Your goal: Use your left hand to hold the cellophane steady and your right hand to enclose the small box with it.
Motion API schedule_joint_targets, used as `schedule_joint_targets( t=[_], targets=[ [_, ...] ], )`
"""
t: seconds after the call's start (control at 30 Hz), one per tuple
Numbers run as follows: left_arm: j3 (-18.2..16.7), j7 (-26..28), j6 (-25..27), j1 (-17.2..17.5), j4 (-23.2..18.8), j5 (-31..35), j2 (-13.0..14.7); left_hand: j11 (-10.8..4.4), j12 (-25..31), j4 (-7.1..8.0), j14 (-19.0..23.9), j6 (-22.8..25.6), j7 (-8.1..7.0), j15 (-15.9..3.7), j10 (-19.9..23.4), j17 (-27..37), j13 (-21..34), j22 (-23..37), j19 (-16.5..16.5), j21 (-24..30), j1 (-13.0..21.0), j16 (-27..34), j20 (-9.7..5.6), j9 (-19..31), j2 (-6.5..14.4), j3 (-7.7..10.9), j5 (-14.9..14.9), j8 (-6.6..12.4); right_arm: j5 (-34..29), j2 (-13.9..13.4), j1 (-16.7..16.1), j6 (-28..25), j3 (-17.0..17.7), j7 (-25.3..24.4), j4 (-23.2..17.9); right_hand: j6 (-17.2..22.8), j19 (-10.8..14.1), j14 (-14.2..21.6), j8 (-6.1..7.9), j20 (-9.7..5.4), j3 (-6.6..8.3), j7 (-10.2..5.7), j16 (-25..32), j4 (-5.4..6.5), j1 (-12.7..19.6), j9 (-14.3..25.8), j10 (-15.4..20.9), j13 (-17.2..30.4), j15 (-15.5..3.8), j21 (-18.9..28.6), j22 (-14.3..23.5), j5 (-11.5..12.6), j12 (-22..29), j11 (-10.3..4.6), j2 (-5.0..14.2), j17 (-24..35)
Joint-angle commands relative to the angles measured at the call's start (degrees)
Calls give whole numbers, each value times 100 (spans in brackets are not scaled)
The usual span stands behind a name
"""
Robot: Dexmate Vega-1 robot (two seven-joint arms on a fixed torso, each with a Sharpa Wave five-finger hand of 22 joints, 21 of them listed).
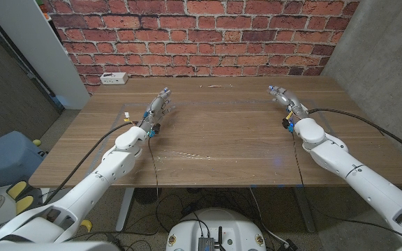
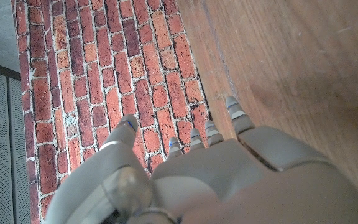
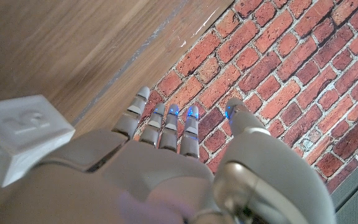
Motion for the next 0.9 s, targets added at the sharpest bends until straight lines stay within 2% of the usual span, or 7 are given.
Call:
schedule_joint_targets(
  t=[0.03,0.33,0.9],
  targets=[
    [11,28,45,6,-12,10,11,21,-13,3,41,23,30,20,-2,1,-2,12,40,4,-23,43,-1,-12,24,30,8,16,-531,-182,146,-753,-118,-410,-261,62,74,26,25,-22,11,4,30,-15,47,-6,70,6,-39,37,18,39,16,16,91,-8],
    [17,49,86,-16,-1,13,6,31,-22,1,62,41,46,29,5,-2,-42,19,57,3,-40,45,1,-56,32,29,6,23,-949,-228,317,-1400,-290,-637,-340,227,135,94,46,-128,49,-33,78,60,87,-26,171,-16,-139,45,18,68,25,-48,342,-19],
    [31,102,117,-47,9,30,-25,26,-33,-5,110,45,48,8,21,-5,-104,27,84,1,-64,53,2,-119,41,28,2,24,-1573,-307,650,-2406,-647,-746,-327,454,176,127,81,-218,53,-56,100,71,147,-40,312,-36,-248,44,18,100,44,-133,441,-50]
  ],
)
